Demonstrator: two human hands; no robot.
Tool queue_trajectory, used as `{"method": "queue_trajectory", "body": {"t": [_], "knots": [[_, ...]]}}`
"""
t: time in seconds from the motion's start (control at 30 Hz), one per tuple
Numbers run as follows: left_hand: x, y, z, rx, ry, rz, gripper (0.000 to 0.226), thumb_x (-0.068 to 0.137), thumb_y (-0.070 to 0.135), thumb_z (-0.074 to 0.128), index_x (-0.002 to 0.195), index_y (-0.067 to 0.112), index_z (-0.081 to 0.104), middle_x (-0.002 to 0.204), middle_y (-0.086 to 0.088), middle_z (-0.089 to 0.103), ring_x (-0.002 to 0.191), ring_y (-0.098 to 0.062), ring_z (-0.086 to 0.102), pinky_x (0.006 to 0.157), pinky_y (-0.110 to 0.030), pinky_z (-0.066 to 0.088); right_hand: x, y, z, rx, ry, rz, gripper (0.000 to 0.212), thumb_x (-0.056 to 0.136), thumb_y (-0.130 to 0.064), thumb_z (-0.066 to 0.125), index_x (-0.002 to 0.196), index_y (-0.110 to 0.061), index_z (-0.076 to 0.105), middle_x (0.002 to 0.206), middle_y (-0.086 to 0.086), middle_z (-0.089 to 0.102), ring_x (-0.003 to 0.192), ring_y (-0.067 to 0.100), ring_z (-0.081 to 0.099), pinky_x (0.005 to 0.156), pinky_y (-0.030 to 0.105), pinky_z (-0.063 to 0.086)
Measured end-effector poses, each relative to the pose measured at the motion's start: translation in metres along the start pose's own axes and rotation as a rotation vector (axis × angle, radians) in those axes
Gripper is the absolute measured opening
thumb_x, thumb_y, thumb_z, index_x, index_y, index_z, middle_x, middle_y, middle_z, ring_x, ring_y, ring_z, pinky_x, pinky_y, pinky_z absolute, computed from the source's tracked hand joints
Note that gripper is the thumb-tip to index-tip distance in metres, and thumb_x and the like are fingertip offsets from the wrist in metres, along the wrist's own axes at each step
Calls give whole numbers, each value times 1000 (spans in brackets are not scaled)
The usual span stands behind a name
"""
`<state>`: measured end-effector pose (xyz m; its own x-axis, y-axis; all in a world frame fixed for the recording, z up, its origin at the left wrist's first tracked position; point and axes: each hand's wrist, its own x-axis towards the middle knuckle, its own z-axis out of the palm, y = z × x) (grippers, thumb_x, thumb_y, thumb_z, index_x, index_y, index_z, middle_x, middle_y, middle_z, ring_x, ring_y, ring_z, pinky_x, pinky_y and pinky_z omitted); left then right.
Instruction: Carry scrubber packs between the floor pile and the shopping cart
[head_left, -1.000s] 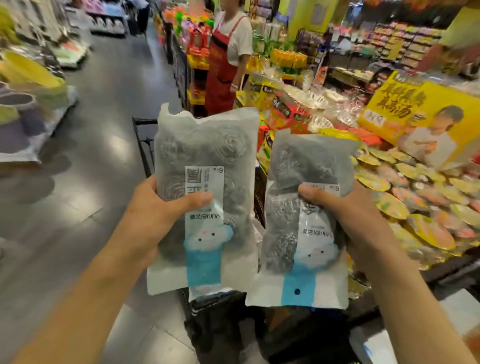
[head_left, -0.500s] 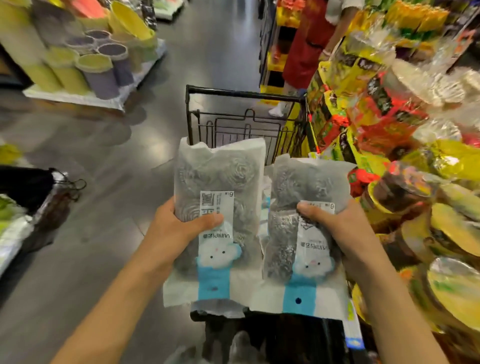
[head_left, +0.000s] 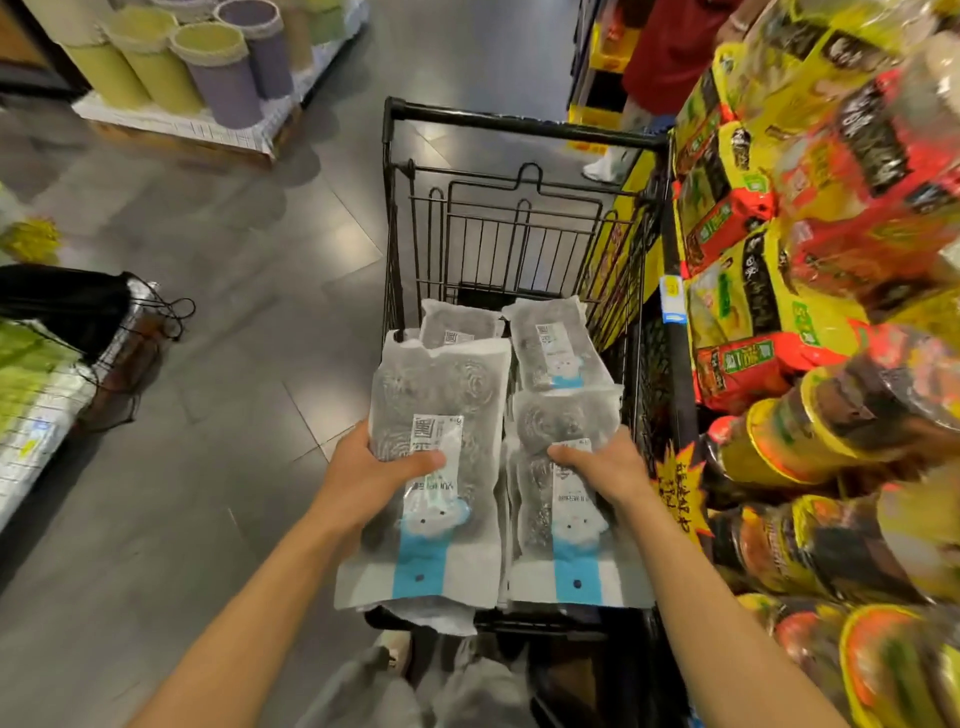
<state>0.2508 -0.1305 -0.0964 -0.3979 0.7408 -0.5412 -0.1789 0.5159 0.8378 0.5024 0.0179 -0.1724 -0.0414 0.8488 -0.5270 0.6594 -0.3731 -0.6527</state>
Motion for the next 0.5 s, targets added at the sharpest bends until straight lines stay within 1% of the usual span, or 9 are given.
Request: {"method": "queue_trajectory", "body": {"t": [0.07,0.13,0.17,0.23,0.27,0.33,0.4,0.47,0.5], "knots": [[1,-6,-2,-19,16,-33,38,77,3,86,109,16,70,92,6,81,81,-13,78,62,-22,59,8,13,10,-82,-6,91,83,70,-46,90,131,-14,43,111,0,59,100,24,59,91,37,49],[2,-10,-4,-13,19,-54,36,78,2,84,109,14,70,91,5,81,79,-14,78,62,-24,58,8,23,19,-173,10,108,82,78,-45,86,133,-9,38,118,9,60,106,32,61,90,40,50],[2,-11,-5,-8,18,-62,35,78,2,84,109,14,70,91,5,81,80,-15,78,65,-26,58,9,28,23,-222,37,92,85,79,-47,85,136,-7,37,125,14,58,115,36,59,94,43,50],[3,-17,-5,-10,24,-84,36,78,3,84,110,12,70,92,3,81,81,-16,79,69,-30,58,9,33,29,-362,100,24,92,82,-49,81,146,-3,34,141,22,45,130,40,46,106,46,43],[4,-20,-4,-10,23,-94,37,78,3,85,110,12,70,92,2,81,81,-17,79,70,-32,58,8,33,29,-441,127,-22,90,85,-47,79,150,-3,32,145,23,41,134,39,42,110,45,40],[7,-25,0,-11,22,-112,37,77,4,85,110,12,70,93,1,81,82,-19,79,72,-34,59,9,31,26,-575,158,-168,80,91,-41,73,152,-7,33,153,21,37,141,36,37,116,42,38],[12,-32,3,-18,22,-120,38,77,4,86,110,12,70,94,0,81,84,-20,79,75,-38,60,13,29,20,-630,126,-291,78,92,-44,68,154,-10,35,159,18,36,148,34,32,123,44,31],[18,-39,7,-18,19,-133,39,76,5,87,110,13,70,95,0,81,87,-21,79,80,-41,61,19,23,13,-637,70,-345,84,93,-52,64,157,-9,31,163,16,32,153,31,26,126,44,23],[22,-43,9,-16,14,-140,39,75,5,87,109,14,70,95,0,81,87,-20,79,79,-39,61,19,19,10,-636,51,-370,88,94,-56,61,159,-9,27,166,15,27,155,30,22,127,43,20]]}}
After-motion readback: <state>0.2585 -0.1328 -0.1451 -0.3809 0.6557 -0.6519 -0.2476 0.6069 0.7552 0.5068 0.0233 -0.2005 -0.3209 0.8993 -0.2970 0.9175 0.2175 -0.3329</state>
